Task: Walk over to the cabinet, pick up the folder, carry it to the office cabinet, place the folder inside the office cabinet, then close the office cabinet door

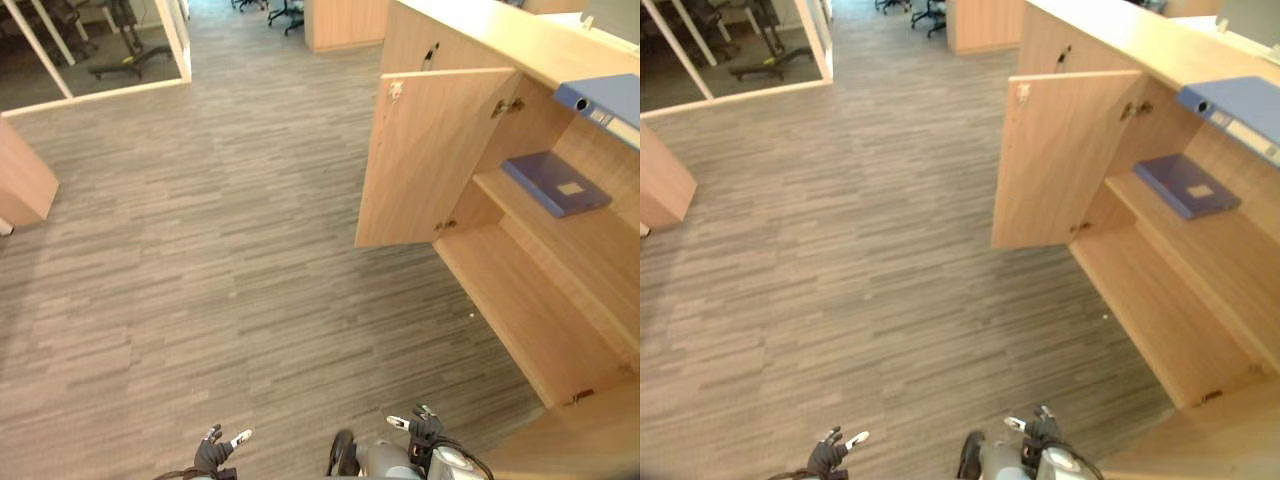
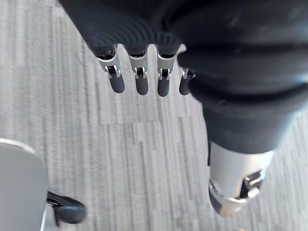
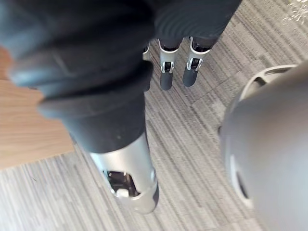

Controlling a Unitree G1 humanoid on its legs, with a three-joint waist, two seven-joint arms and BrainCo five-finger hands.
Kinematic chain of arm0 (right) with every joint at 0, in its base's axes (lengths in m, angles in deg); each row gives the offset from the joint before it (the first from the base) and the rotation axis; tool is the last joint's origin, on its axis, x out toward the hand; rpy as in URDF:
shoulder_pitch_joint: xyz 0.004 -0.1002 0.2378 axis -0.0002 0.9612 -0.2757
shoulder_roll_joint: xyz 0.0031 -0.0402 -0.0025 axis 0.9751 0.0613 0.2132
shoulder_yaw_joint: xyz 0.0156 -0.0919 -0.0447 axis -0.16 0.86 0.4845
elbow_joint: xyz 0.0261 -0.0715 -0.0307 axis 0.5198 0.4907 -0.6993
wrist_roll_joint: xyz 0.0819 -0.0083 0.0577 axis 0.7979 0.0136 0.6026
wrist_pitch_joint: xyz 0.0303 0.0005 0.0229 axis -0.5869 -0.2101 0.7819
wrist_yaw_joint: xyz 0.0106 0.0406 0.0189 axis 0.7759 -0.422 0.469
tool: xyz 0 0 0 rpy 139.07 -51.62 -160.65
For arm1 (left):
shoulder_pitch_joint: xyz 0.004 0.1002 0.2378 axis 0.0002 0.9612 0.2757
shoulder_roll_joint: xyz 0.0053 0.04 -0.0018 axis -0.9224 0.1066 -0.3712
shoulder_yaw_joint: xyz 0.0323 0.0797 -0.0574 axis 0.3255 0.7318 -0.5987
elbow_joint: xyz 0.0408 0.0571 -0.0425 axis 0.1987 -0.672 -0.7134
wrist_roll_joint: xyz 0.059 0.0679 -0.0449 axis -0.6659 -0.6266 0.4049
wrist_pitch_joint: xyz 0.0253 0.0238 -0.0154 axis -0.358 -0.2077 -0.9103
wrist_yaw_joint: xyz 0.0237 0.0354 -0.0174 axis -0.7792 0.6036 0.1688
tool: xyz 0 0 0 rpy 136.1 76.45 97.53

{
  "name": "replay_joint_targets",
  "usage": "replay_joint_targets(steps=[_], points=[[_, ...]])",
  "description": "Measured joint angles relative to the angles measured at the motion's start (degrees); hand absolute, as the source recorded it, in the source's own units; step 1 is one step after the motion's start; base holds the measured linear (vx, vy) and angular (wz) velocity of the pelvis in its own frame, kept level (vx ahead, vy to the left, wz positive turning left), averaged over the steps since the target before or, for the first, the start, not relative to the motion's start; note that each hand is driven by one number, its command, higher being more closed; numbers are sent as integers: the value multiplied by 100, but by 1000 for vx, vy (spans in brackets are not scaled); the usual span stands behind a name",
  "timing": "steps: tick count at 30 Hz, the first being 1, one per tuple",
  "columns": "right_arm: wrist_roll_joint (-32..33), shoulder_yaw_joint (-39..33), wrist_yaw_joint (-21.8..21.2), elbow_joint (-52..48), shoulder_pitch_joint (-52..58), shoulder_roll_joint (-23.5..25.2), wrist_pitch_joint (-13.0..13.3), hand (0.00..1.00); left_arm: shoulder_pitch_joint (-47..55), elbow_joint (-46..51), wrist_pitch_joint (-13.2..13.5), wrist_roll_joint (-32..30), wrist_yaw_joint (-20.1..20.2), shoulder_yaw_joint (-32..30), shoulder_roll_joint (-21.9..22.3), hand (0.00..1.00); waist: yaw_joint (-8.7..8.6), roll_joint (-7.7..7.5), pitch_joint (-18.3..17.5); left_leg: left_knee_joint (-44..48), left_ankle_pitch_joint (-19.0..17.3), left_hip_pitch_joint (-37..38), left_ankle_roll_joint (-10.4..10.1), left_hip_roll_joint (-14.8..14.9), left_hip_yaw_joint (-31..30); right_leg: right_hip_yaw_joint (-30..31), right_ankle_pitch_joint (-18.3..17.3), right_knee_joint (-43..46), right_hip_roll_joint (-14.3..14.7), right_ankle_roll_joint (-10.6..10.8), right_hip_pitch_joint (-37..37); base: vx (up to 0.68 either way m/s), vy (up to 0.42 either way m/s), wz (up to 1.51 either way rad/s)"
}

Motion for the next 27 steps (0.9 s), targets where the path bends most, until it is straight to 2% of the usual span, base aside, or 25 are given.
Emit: replay_joint_targets(steps=[2,4,5,6,8,9,10,11,12,13,14,15,16,17,18,19,20,21,22,23,24,25,27], points=[[1,-11,-9,-3,31,32,-14,0,30,141,-2,282,24,-229,215,0,145,65,-22,2097,428,-841,-90,487,-14,433,-117,-275,398,-94,504,491,-91,-112],[-4,-24,-9,92,25,39,-35,0,22,163,3,310,30,-199,146,0,200,-21,6,2599,419,-1184,-77,604,-18,772,-159,-479,479,-60,873,496,-16,-107],[-17,-111,-10,146,33,26,-54,0,13,176,18,317,22,-144,124,0,221,-37,-4,2591,341,-1491,36,626,-7,1070,-159,-683,480,-50,1120,496,6,-113],[-60,-341,-9,295,-21,25,-90,0,-19,183,33,324,-2,-101,96,0,247,-39,20,2272,202,-1721,120,569,-4,1361,-136,-793,446,-8,1316,591,43,-132],[-59,-453,-4,528,-118,10,-174,0,-125,179,48,387,-40,-43,78,0,317,-94,83,1056,-145,-1979,139,294,-209,1838,-191,-864,275,180,1579,515,104,-122],[-59,-444,-6,527,-134,15,-180,0,-150,183,65,387,-49,-18,78,0,342,-116,97,555,-182,-2015,112,196,-307,1962,-220,-872,211,231,1633,438,161,-126],[-57,-407,-6,528,-211,20,-182,0,-197,172,73,384,-73,70,83,0,374,-126,103,-621,-177,-2056,50,25,-603,2221,-285,-923,98,337,1707,347,162,-106],[-57,-314,-5,503,-245,15,-177,0,-220,172,74,383,-78,67,91,0,396,-125,103,-1203,-161,-2063,31,-28,-779,2326,-320,-998,47,385,1763,546,300,-137],[-58,70,-1,383,-271,5,-168,0,-218,184,72,386,-90,7,120,0,409,-115,101,-2309,-48,-2122,-67,-39,-1257,2652,-387,-1157,-41,483,1891,373,218,-104],[-57,201,-1,355,-270,11,-163,0,-214,201,73,389,-99,-6,126,0,413,-114,99,-2665,24,-2125,-94,-37,-1464,2765,-427,-1179,-70,550,1927,517,382,-118],[-53,350,0,353,-255,46,-154,0,-211,227,79,401,-147,-5,148,0,478,-96,69,-3169,135,-2120,-226,10,-1808,2982,-545,-1166,-133,737,1953,530,481,-112],[-43,471,4,339,-179,80,-137,0,-222,232,88,422,-179,-4,170,0,546,-81,6,-3147,215,-2114,-290,97,-1901,3207,-683,-1156,-240,885,2026,629,575,-117],[-43,563,6,329,-140,102,-137,0,-201,229,86,421,-195,-7,169,0,558,-54,-44,-3002,600,-2136,-460,96,-1830,3336,-746,-1119,-311,985,2057,598,555,-129],[-44,776,5,292,-59,149,-136,0,-173,229,86,428,-213,-17,144,0,588,-124,-126,-2793,1118,-2127,-535,67,-1605,3555,-818,-885,-492,1111,2003,394,375,-95],[-47,852,6,276,-29,237,-137,0,-190,216,81,426,-216,-25,75,0,577,-262,-179,-2712,1061,-2122,-443,-26,-1380,3604,-835,-710,-663,1145,1883,459,453,-124],[-43,938,-16,183,22,325,-139,0,-199,218,74,421,-229,-92,44,0,585,-417,-281,-2699,911,-2010,-245,-137,-968,3739,-785,-256,-940,1213,1533,390,426,-129],[-44,921,-20,130,17,369,-141,0,-192,214,53,420,-258,-121,39,0,600,-480,-306,-2724,765,-1762,-75,-272,-525,3835,-691,188,-1232,1246,1288,355,430,-147],[-54,893,-20,107,17,374,-142,0,-181,214,50,420,-263,-120,45,0,633,-488,-309,-2778,702,-1592,-3,-346,-305,3911,-656,524,-1367,1201,1133,290,442,-171],[-58,859,-23,51,24,358,-147,0,-182,213,50,419,-272,-120,79,0,654,-493,-308,-2974,609,-1184,141,-529,81,3997,-485,1479,-1574,940,670,241,445,-180],[-67,751,-25,14,38,359,-184,0,-136,209,45,443,-275,-112,120,0,679,-492,-306,-3264,528,-720,268,-666,465,3969,-7,2524,-1678,308,79,219,436,-177],[-67,696,-26,-23,72,362,-198,0,-136,213,45,452,-275,-109,144,0,678,-443,-326,-3411,499,-497,316,-721,627,3958,328,2933,-1759,50,-158,186,414,-146],[-67,671,-26,-59,83,368,-184,0,-140,213,45,471,-275,-112,154,0,612,-457,-345,-3619,486,-129,343,-818,936,3766,455,3458,-1953,-47,-450,154,435,-105],[-65,648,-18,-169,107,408,-165,0,-190,210,36,419,-272,-96,194,0,493,-445,-365,-3977,398,215,422,-886,1171,3098,343,3677,-2118,198,-788,134,354,-72]])
